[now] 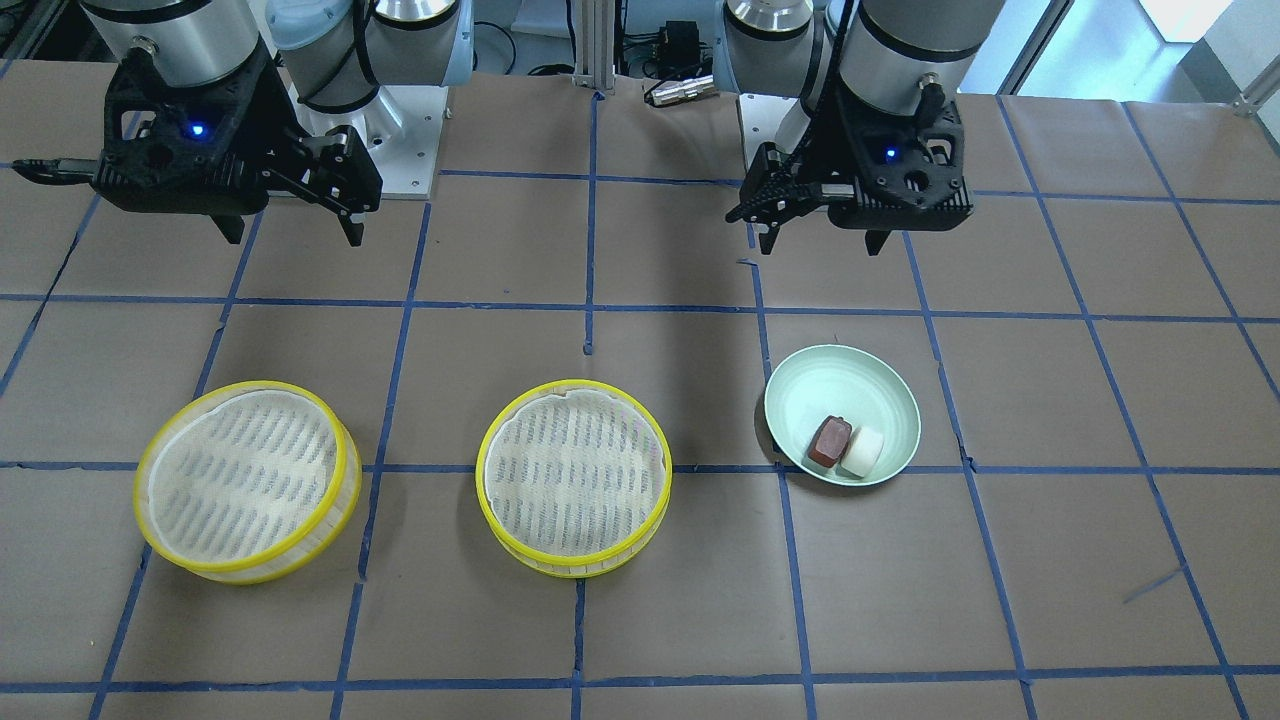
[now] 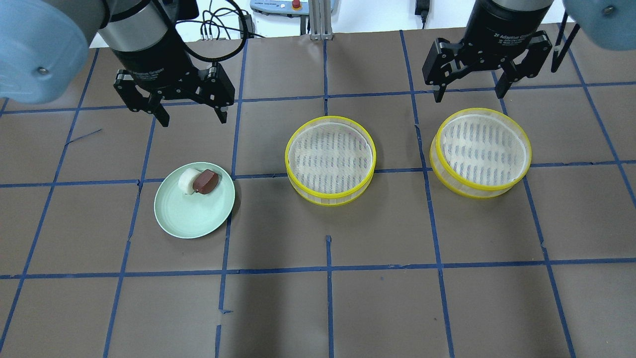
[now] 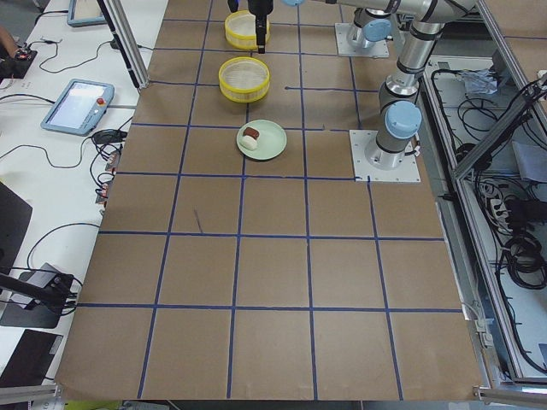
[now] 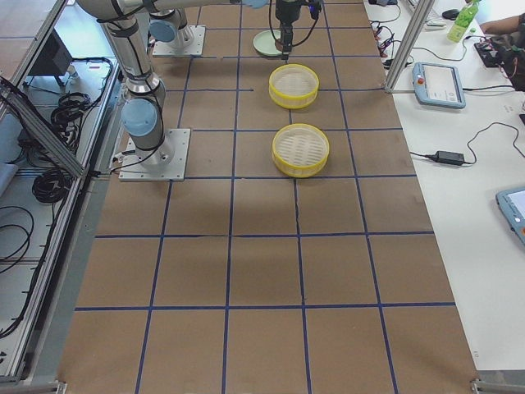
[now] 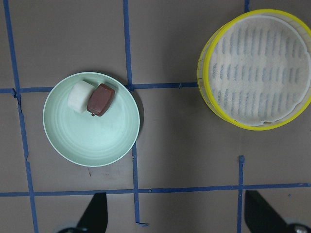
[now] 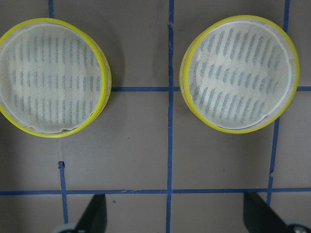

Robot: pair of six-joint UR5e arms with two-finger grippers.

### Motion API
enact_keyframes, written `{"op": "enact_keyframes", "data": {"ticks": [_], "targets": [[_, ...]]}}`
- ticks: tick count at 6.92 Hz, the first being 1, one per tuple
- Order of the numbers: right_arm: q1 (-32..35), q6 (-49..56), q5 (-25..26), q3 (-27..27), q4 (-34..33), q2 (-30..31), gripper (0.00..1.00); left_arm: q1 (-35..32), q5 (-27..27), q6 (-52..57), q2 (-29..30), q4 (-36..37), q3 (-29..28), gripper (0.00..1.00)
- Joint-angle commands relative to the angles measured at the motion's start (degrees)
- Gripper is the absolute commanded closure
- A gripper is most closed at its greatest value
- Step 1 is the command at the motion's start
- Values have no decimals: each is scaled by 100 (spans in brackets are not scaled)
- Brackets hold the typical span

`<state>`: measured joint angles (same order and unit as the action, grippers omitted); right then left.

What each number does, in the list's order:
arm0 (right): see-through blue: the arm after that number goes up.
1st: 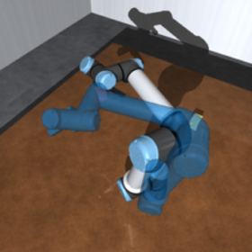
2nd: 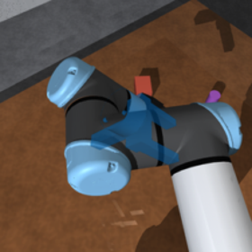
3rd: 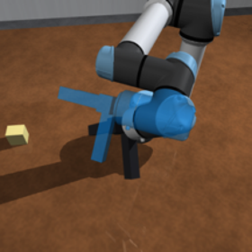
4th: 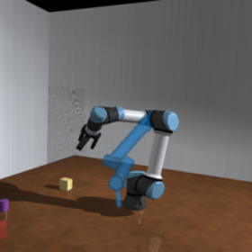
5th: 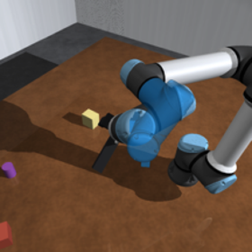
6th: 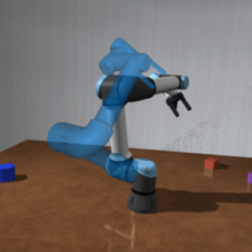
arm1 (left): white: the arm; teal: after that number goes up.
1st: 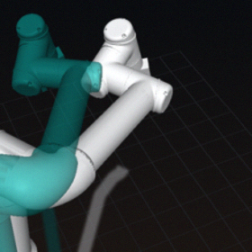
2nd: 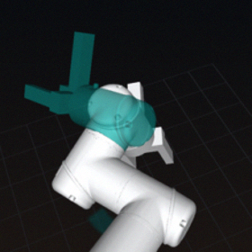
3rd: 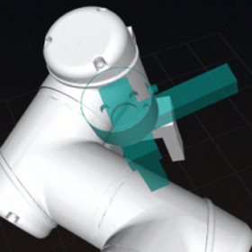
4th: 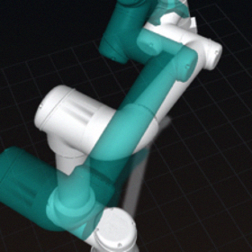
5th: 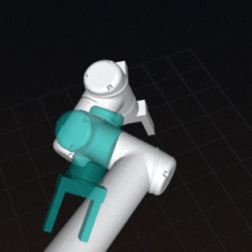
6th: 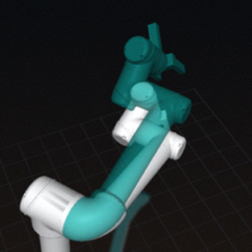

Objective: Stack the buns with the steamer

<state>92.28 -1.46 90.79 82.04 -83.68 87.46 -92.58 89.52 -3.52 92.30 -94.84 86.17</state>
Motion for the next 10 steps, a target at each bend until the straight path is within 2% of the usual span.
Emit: {"op": "enact_keyframes", "data": {"ticks": [1,2,3,4,6,7,8,10], "targets": [[9,14,-9,5,-17,-1,0,582,47,1173,225,601,887,0],[1,14,-9,5,-9,-1,0,731,491,1457,636,1582,1293,0],[0,5,0,14,-17,-9,0,1176,670,1390,1014,1870,1498,4],[-8,14,-9,40,-61,-9,0,1572,506,945,1262,2134,1552,6],[-8,23,0,93,-114,-1,0,1603,364,266,1632,2468,1552,11],[-8,23,0,111,-149,-1,0,1620,216,-84,1703,2497,1570,24],[-8,23,35,119,-201,-1,0,1612,-264,-618,1730,2480,1561,25],[-8,23,44,163,-211,17,0,1620,-392,-668,1931,2488,1587,36]]}}
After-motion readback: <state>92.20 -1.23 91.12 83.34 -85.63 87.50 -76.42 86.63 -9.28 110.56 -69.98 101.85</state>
